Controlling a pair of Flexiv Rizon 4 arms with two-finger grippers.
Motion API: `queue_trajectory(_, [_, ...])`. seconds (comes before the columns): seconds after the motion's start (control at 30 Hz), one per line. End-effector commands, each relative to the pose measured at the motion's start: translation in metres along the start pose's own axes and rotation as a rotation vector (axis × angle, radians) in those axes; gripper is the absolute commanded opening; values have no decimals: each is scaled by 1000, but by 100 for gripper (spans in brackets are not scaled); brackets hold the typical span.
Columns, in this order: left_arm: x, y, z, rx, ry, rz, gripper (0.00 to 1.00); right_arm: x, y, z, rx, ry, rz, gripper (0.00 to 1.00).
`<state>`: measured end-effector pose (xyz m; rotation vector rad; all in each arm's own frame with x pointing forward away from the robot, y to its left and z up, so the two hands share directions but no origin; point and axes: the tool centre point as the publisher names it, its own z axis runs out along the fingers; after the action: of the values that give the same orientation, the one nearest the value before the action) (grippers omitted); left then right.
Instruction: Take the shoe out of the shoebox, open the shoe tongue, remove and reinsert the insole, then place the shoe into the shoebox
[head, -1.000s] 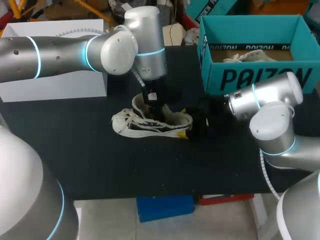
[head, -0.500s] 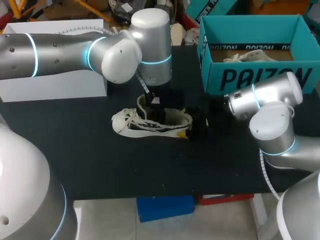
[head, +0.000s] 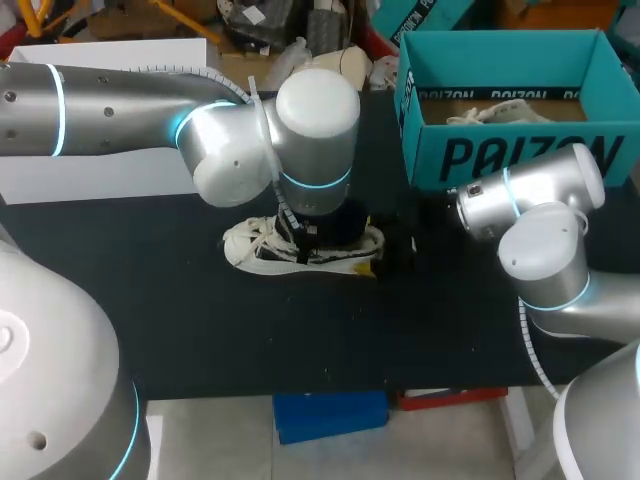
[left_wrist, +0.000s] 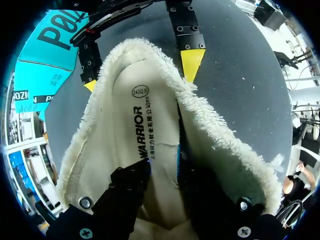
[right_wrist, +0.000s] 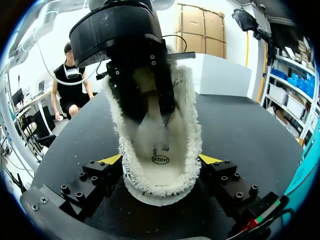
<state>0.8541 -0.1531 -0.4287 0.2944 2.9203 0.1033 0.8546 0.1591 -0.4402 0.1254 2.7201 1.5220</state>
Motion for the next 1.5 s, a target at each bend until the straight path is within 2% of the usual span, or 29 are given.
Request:
queue_trajectory(0.03, [8,3,24,-20,-259,-3,32,0,-3,4,2,-2,2,0])
queue_trajectory(0.13, [6,1,26,-13,-322,-25,36,0,-3,4,2,-2,2,0])
queue_trajectory(0.47, [-24,-2,29,39,-450,-116,29,0,-3,4,2,-2,2,0])
queue_trajectory(0.63, [-38,-2,29,52,-475,-141,31,0,-3,4,2,-2,2,0])
queue_trajectory(0.7, [-38,-3,29,60,-470,-145,31,0,-3,4,2,-2,2,0])
queue_trajectory(0.77, [-36,-4,29,67,-445,-145,27,0,-3,4,2,-2,2,0])
queue_trajectory(0.8, [-34,-5,31,68,-429,-141,19,0,-3,4,2,-2,2,0])
queue_trajectory(0.83, [-31,-5,32,68,-416,-136,0,0,-3,4,2,-2,2,0])
queue_trajectory(0.93, [-23,-9,40,45,-325,-89,0,0,-3,4,2,-2,2,0])
queue_trajectory(1.1, [-15,-8,32,100,-190,-79,0,0,-3,4,2,-2,2,0])
queue_trajectory(1.17, [-15,-7,22,153,-104,-103,0,0,-3,4,2,-2,2,0])
queue_trajectory(1.5, [-16,4,-29,265,-10,-113,0,0,-3,4,2,-2,2,0])
